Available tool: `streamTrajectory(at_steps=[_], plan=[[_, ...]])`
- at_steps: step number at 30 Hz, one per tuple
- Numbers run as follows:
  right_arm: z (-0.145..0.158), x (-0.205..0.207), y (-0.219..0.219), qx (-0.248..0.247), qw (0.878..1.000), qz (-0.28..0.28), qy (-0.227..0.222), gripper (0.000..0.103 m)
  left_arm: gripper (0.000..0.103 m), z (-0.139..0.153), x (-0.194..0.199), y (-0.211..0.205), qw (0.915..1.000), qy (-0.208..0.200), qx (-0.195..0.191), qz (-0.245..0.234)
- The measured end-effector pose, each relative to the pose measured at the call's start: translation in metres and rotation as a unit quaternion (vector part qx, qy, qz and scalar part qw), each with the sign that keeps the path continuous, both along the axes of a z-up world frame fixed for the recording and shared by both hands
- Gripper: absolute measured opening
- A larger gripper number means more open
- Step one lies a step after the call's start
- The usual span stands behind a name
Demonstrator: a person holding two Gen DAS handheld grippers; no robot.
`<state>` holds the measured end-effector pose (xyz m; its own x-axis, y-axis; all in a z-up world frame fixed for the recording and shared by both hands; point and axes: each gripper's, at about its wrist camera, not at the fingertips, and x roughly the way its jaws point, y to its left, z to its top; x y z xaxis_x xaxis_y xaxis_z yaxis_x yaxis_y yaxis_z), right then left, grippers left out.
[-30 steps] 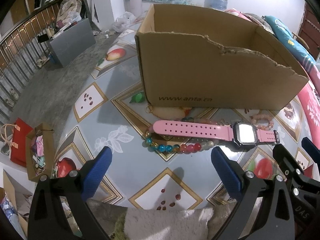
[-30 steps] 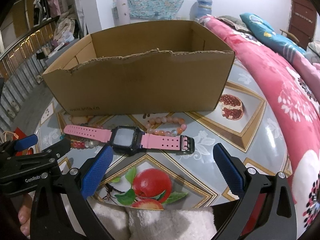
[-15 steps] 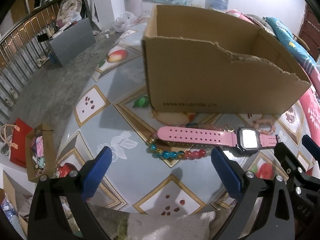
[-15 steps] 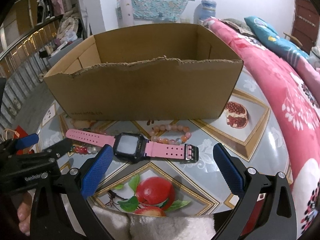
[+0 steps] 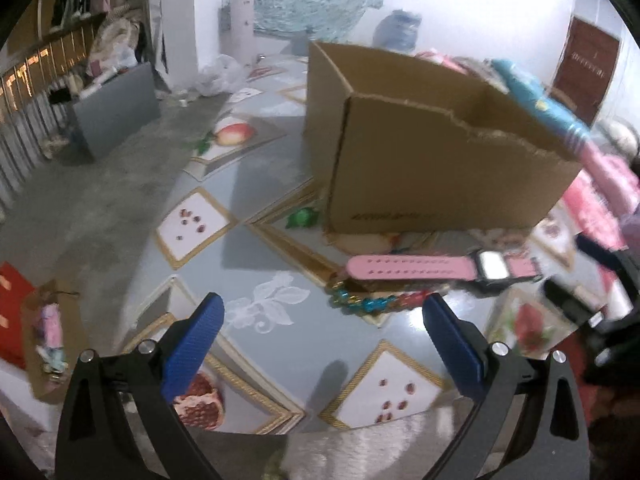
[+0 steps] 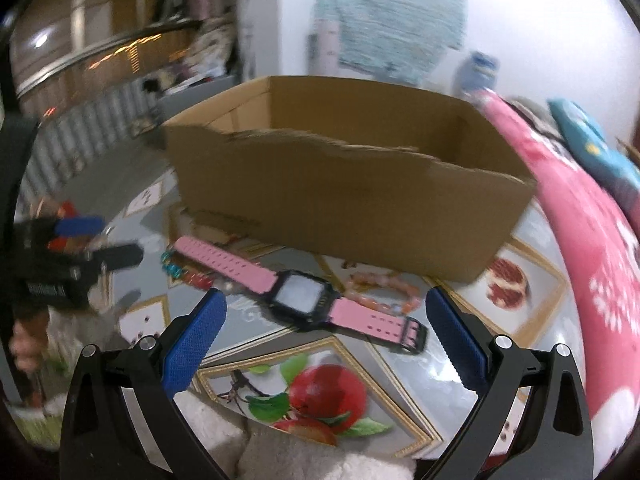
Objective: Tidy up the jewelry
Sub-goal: 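Lower the right gripper onto the watch face and close on it, then grasp the pink strap with the left gripper while the right gripper lifts the watch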
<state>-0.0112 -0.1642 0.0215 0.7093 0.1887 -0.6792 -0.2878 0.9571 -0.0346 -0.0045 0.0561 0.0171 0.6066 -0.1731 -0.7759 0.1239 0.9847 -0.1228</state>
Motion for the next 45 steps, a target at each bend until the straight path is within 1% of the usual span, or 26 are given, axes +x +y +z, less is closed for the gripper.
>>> streamTrajectory(at_steps=[1,4,6,7,8,10,14,16,18,19,20,21,22,24,26,29,30,31,33,34,36,37,39,40,42,45], plan=[[-0.002,0.001,0.002,-0.003,1.0,0.01,0.001,0.093,0.097,0.001,0.002,0.002,0.9998,0.0,-0.019,-0.004],[-0.009,0.006,0.01,-0.015,0.999,0.033,0.013,0.084,0.097,-0.003,0.009,0.004,0.9978,0.005,-0.062,-0.02],[-0.016,0.009,0.016,-0.03,0.998,0.051,0.021,0.077,0.097,-0.007,0.016,0.003,0.9965,0.017,-0.08,-0.02],[-0.018,0.01,0.019,-0.041,0.997,0.058,0.022,0.075,0.097,-0.008,0.015,0.004,0.9959,0.019,-0.087,-0.019],[-0.02,0.01,0.022,-0.047,0.997,0.065,0.023,0.072,0.097,-0.009,0.015,0.004,0.9954,0.019,-0.093,-0.018],[-0.027,0.014,0.026,-0.063,0.995,0.078,0.027,0.069,0.097,-0.009,0.017,0.003,0.9952,0.011,-0.095,-0.021],[-0.038,0.023,0.026,-0.086,0.99,0.103,0.04,0.067,0.097,-0.008,0.017,-0.006,0.9971,-0.009,-0.064,-0.041],[-0.043,0.028,0.028,-0.098,0.987,0.118,0.049,0.067,0.096,-0.008,0.016,-0.016,0.997,-0.018,-0.042,-0.062],[-0.045,0.033,0.027,-0.095,0.984,0.137,0.057,0.067,0.09,-0.009,0.014,-0.025,0.9959,-0.025,-0.02,-0.085],[-0.045,0.037,0.028,-0.093,0.984,0.141,0.06,0.067,0.088,-0.01,0.013,-0.031,0.995,-0.027,-0.009,-0.096],[-0.044,0.039,0.027,-0.092,0.983,0.146,0.063,0.064,0.085,-0.011,0.012,-0.04,0.993,-0.03,0.007,-0.114],[-0.043,0.04,0.025,-0.093,0.982,0.15,0.065,0.053,0.079,-0.011,0.011,-0.045,0.9913,-0.033,0.015,-0.126],[-0.042,0.043,0.024,-0.089,0.981,0.155,0.073,0.051,0.077,-0.011,0.011,-0.049,0.9898,-0.036,0.023,-0.136],[-0.039,0.049,0.017,-0.065,0.981,0.161,0.092,0.051,0.069,-0.013,0.009,-0.062,0.9846,-0.043,0.046,-0.163],[-0.037,0.052,0.012,-0.05,0.98,0.166,0.102,0.051,0.064,-0.014,0.009,-0.073,0.9787,-0.051,0.07,-0.186],[-0.036,0.063,-0.001,-0.001,0.977,0.17,0.129,0.051,0.059,-0.017,0.006,-0.09,0.9662,-0.065,0.107,-0.225],[-0.035,0.068,-0.005,0.019,0.975,0.17,0.141,0.05,0.057,-0.018,0.005,-0.097,0.9607,-0.071,0.121,-0.24],[-0.034,0.073,-0.011,0.037,0.973,0.17,0.152,0.05,0.056,-0.02,0.004,-0.103,0.9551,-0.077,0.135,-0.252],[-0.035,0.081,-0.02,0.074,0.966,0.173,0.176,0.05,0.049,-0.024,0.003,-0.112,0.9469,-0.081,0.158,-0.268],[-0.035,0.086,-0.023,0.09,0.963,0.173,0.186,0.05,0.046,-0.028,0.004,-0.118,0.9408,-0.083,0.175,-0.278],[-0.037,0.094,-0.031,0.124,0.954,0.176,0.209,0.05,0.037,-0.033,0.006,-0.126,0.933,-0.086,0.197,-0.288],[-0.038,0.098,-0.031,0.133,0.951,0.177,0.214,0.05,0.036,-0.036,0.008,-0.13,0.9284,-0.085,0.207,-0.296],[-0.039,0.103,-0.034,0.153,0.945,0.182,0.226,0.051,0.027,-0.04,0.01,-0.138,0.9228,-0.085,0.218,-0.306],[-0.04,0.103,-0.035,0.159,0.943,0.183,0.228,0.05,0.025,-0.043,0.011,-0.142,0.9209,-0.084,0.222,-0.309],[-0.037,0.103,-0.037,0.168,0.94,0.185,0.231,0.05,0.015,-0.046,0.015,-0.145,0.9201,-0.081,0.225,-0.31],[-0.039,0.102,-0.028,0.169,0.942,0.184,0.226,0.05,0.007,-0.045,0.022,-0.143,0.9265,-0.074,0.213,-0.301]])
